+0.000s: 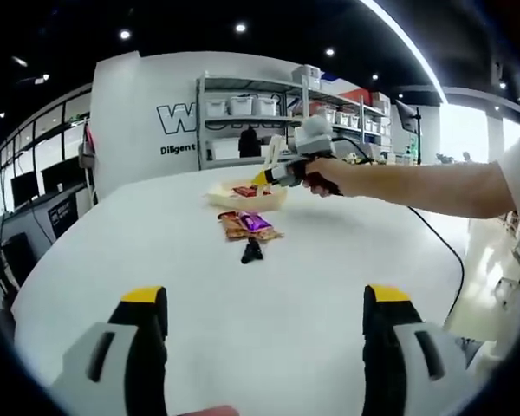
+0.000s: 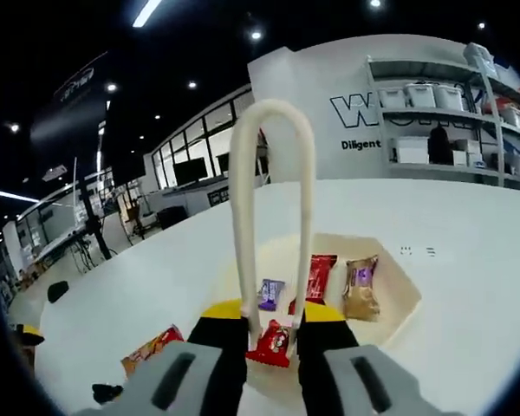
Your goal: Place the target food into the container with the food tongs after gripping and lifting it, then release it inside without dropping or visibly crushing the food.
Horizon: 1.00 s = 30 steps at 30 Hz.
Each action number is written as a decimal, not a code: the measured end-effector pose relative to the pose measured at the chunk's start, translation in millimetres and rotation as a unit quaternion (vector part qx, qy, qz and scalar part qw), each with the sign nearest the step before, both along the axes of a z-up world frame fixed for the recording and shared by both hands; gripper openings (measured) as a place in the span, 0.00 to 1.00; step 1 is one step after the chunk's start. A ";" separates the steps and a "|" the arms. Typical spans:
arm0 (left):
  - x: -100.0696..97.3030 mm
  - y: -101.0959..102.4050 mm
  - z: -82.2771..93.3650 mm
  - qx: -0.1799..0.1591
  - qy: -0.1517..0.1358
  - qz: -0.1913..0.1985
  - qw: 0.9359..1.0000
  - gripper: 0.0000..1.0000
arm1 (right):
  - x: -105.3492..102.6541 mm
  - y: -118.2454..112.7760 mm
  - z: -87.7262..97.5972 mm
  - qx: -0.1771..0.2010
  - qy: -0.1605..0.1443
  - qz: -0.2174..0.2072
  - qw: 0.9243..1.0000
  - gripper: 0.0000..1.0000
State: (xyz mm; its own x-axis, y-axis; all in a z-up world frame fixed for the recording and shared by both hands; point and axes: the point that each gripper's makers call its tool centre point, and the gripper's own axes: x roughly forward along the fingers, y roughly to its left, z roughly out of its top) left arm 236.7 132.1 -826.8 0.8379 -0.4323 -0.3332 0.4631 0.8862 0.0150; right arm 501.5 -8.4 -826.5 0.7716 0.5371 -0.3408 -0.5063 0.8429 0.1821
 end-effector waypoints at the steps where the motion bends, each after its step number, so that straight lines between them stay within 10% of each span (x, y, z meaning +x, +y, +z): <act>1: 0.1 -0.2 0.3 0.000 0.000 0.000 1.000 0.92 | 0.5 -1.0 -1.4 -0.002 0.001 -0.001 1.000 0.14; 30: 2.0 12.7 -3.1 -0.009 0.001 0.011 1.000 0.91 | 19.7 -18.7 6.9 -0.008 -0.017 -0.028 0.999 0.19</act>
State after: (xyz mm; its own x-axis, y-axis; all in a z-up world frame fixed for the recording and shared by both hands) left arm 238.7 144.8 -829.9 0.8468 -0.4201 -0.3263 0.4436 0.8962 -0.0025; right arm 521.3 -27.0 -819.7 0.8118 0.4867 -0.3226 -0.4629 0.8732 0.1525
